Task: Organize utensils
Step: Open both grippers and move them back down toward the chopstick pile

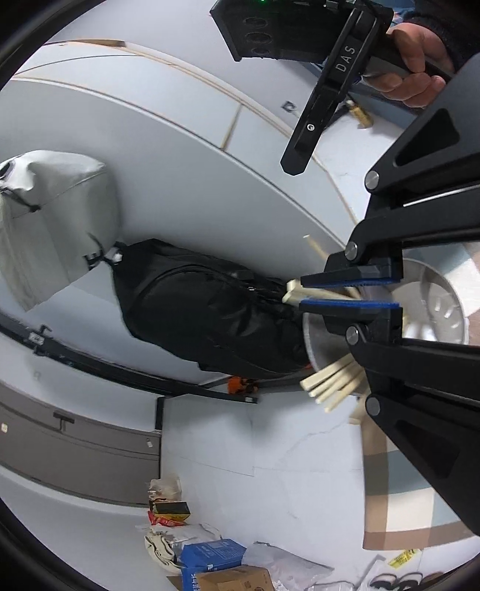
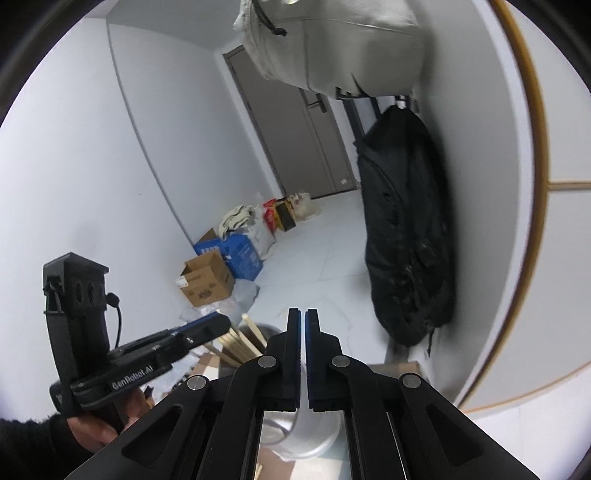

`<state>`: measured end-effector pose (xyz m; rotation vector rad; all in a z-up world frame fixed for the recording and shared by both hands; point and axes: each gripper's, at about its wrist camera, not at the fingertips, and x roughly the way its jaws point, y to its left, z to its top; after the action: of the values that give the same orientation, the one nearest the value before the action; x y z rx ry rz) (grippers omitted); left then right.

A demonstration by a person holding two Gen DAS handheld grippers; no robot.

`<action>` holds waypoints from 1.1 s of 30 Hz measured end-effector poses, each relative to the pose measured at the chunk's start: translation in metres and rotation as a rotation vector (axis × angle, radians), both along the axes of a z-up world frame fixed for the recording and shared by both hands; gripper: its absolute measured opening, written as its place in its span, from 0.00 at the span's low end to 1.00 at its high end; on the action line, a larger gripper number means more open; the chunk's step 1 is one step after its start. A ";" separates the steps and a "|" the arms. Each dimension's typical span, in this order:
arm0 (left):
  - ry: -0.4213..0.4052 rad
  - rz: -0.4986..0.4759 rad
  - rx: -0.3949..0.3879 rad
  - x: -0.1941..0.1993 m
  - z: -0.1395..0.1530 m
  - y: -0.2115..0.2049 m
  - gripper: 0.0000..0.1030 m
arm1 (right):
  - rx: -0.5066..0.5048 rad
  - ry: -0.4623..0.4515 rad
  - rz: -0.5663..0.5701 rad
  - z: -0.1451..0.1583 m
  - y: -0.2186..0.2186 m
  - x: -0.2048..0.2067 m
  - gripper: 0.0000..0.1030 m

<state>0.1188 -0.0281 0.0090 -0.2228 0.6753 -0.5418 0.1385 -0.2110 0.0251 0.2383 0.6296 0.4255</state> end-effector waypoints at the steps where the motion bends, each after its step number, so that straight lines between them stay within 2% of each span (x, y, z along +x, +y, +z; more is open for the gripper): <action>1: 0.009 -0.002 0.013 0.000 0.000 -0.001 0.24 | -0.003 0.004 0.000 -0.002 0.000 -0.003 0.04; 2: 0.018 -0.004 0.027 -0.002 0.001 -0.002 0.35 | -0.007 0.008 -0.001 -0.004 -0.001 -0.006 0.07; 3: 0.024 -0.001 0.037 -0.005 0.002 -0.002 0.56 | -0.006 0.013 -0.002 -0.007 -0.001 -0.010 0.12; 4: 0.018 0.003 0.042 -0.009 0.003 -0.001 0.60 | -0.002 0.016 -0.003 -0.009 -0.001 -0.015 0.16; 6: -0.007 0.006 0.046 -0.020 0.007 0.002 0.60 | 0.011 0.018 -0.009 -0.014 -0.001 -0.023 0.32; 8: 0.001 0.009 0.057 -0.026 0.008 0.005 0.60 | 0.009 0.022 -0.008 -0.017 0.000 -0.030 0.34; 11: -0.003 0.045 0.076 -0.043 0.008 0.013 0.60 | 0.006 0.037 -0.013 -0.023 0.002 -0.042 0.46; 13: 0.005 0.084 0.086 -0.052 0.005 0.019 0.62 | 0.003 0.038 -0.011 -0.026 0.004 -0.051 0.47; 16: 0.017 0.147 0.091 -0.071 -0.004 0.030 0.66 | -0.005 0.039 -0.003 -0.029 0.007 -0.064 0.57; 20: 0.049 0.223 0.109 -0.086 -0.021 0.039 0.67 | -0.022 0.054 0.012 -0.037 0.015 -0.076 0.67; 24: 0.092 0.320 0.120 -0.099 -0.043 0.050 0.78 | -0.045 0.098 0.037 -0.051 0.025 -0.084 0.71; 28: 0.129 0.368 0.121 -0.106 -0.059 0.060 0.79 | -0.073 0.142 0.090 -0.068 0.041 -0.090 0.77; 33: 0.135 0.411 0.150 -0.115 -0.071 0.073 0.79 | -0.132 0.254 0.147 -0.099 0.069 -0.087 0.77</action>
<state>0.0033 0.0451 -0.0622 -0.2504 0.7735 -0.0823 0.0510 -0.1423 -0.0743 0.1211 0.9249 0.4975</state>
